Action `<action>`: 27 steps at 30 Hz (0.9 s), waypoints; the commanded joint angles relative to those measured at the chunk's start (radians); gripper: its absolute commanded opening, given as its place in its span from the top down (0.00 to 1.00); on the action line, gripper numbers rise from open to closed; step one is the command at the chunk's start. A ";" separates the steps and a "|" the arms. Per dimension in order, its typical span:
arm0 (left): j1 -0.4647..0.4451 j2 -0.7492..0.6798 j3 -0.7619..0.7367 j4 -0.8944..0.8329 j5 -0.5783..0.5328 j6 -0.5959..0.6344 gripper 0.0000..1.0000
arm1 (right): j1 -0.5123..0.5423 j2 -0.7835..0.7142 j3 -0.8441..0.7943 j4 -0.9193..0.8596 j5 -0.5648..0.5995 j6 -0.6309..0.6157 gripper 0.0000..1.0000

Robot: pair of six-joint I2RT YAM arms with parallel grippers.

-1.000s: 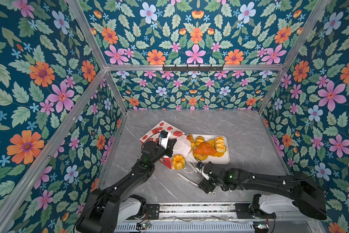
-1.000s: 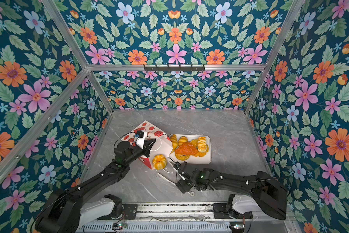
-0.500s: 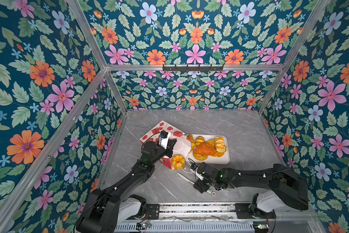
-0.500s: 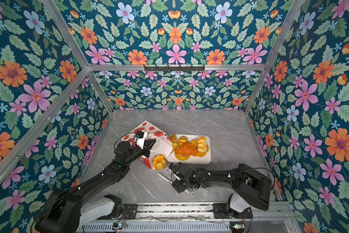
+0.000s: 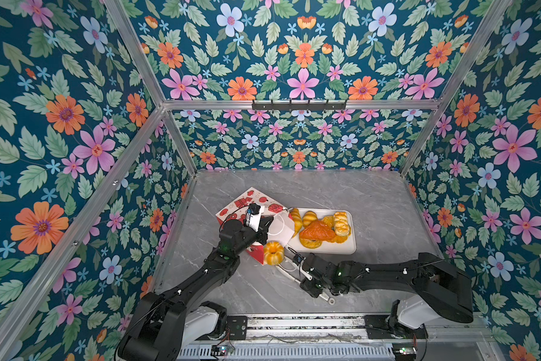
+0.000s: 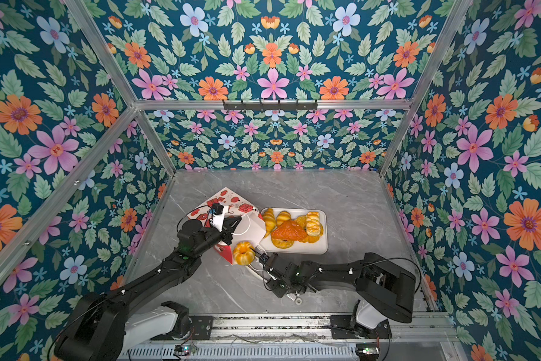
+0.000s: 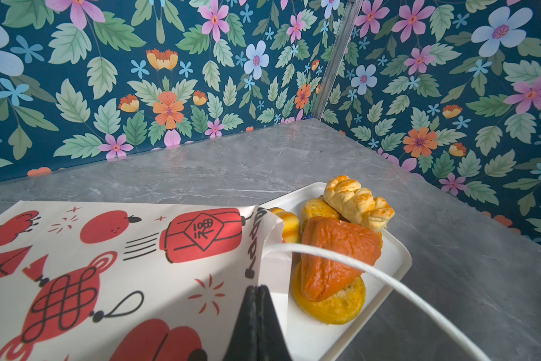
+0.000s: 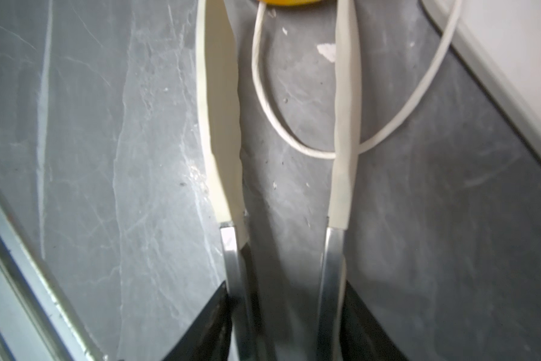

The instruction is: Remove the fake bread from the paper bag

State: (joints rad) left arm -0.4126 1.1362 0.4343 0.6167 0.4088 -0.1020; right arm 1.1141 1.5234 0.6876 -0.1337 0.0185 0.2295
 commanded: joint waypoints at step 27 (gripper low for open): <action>0.001 0.010 -0.002 0.056 0.001 -0.007 0.96 | -0.031 -0.170 0.099 -0.254 -0.125 0.014 0.52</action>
State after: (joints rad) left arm -0.4126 1.1503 0.4309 0.6418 0.4103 -0.1032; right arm 1.0828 1.3411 0.7650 -0.3992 -0.0513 0.2390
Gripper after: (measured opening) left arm 0.040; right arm 0.478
